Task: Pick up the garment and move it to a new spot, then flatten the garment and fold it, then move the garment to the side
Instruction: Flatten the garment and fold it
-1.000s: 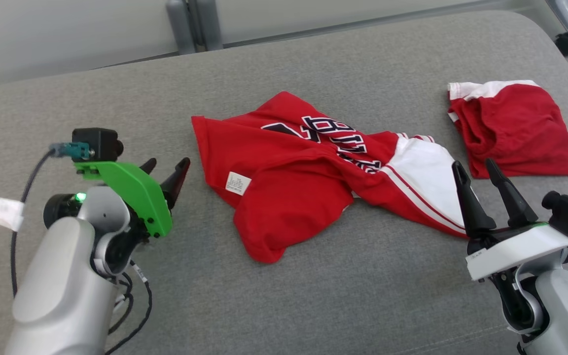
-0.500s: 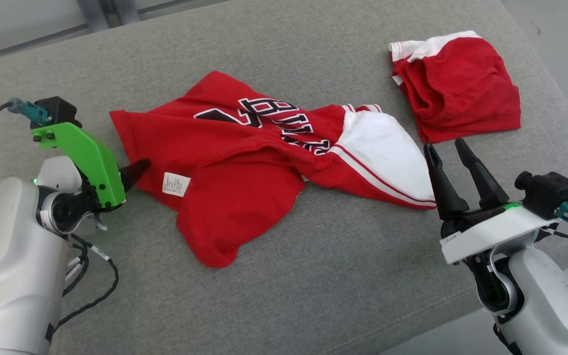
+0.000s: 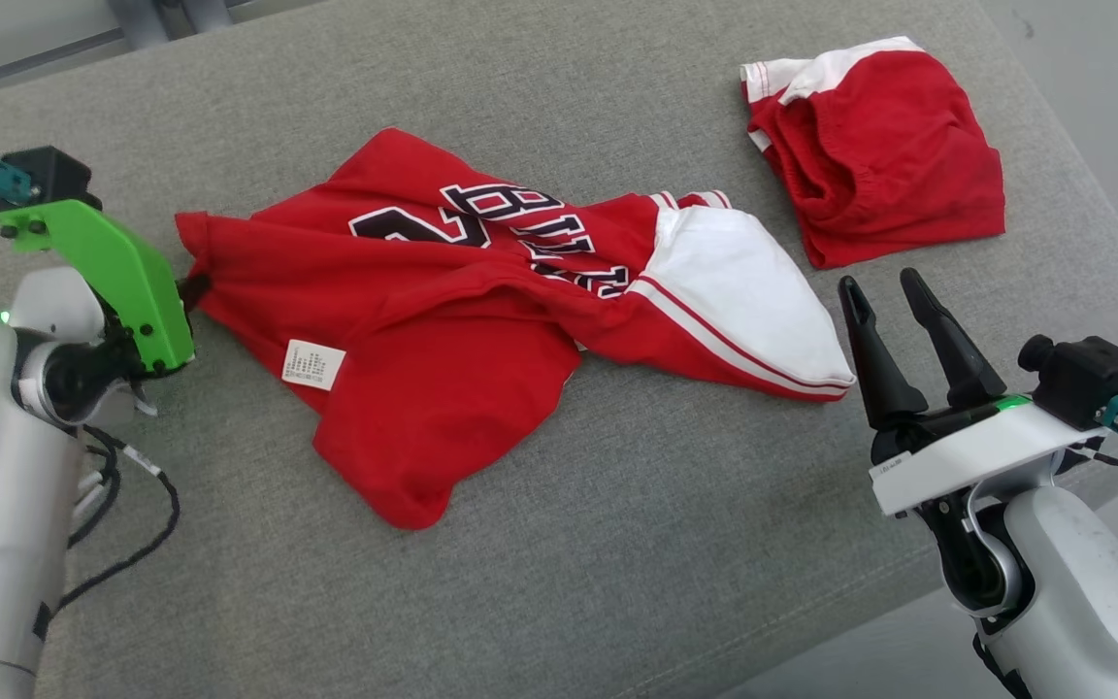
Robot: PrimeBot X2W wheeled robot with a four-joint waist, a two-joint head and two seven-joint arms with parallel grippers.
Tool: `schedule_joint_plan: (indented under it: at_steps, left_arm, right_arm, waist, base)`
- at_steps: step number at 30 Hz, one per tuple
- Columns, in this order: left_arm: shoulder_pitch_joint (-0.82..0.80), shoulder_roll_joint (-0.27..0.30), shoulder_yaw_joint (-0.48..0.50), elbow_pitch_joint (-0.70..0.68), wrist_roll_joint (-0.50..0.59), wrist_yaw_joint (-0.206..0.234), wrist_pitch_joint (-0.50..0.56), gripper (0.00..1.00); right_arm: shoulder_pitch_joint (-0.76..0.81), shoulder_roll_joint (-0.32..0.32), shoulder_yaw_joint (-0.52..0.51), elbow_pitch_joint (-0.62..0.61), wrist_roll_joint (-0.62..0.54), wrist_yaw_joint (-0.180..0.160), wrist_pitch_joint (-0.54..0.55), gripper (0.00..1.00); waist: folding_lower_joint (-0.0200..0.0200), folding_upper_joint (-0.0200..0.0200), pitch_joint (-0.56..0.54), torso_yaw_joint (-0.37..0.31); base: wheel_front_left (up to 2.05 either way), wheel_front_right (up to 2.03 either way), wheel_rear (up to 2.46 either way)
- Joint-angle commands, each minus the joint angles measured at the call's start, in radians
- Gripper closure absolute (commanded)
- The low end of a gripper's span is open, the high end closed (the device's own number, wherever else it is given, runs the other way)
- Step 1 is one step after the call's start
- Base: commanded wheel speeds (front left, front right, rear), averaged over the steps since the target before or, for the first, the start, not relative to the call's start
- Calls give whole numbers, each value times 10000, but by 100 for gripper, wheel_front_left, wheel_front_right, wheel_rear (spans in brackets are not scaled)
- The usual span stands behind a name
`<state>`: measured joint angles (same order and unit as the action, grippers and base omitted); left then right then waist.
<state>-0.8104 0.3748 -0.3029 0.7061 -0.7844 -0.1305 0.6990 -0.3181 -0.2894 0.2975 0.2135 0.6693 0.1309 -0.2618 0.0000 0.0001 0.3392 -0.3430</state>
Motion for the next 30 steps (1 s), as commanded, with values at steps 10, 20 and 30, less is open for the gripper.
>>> schedule_joint_plan:
  at_steps: [10,20,30]
  left_arm:
    - [-1566,1099,73,-67,916,371,-1027,100]
    - [-1759,1049,-101,1552,1313,374,-2499,0]
    - [-789,596,-700,1815,337,-7,-1976,0]
  right_arm:
    - [-155,-272,64,-186,48,-4,-32,0]
    - [-296,-302,270,-8,58,-5,-33,0]
    - [273,-548,354,229,158,-4,-32,0]
  waist:
    - [0,-1,197,253]
    - [0,-1,-66,229]
    - [0,-1,-1452,1166]
  base:
    - [0,0,0]
    - [0,0,0]
    - [0,0,0]
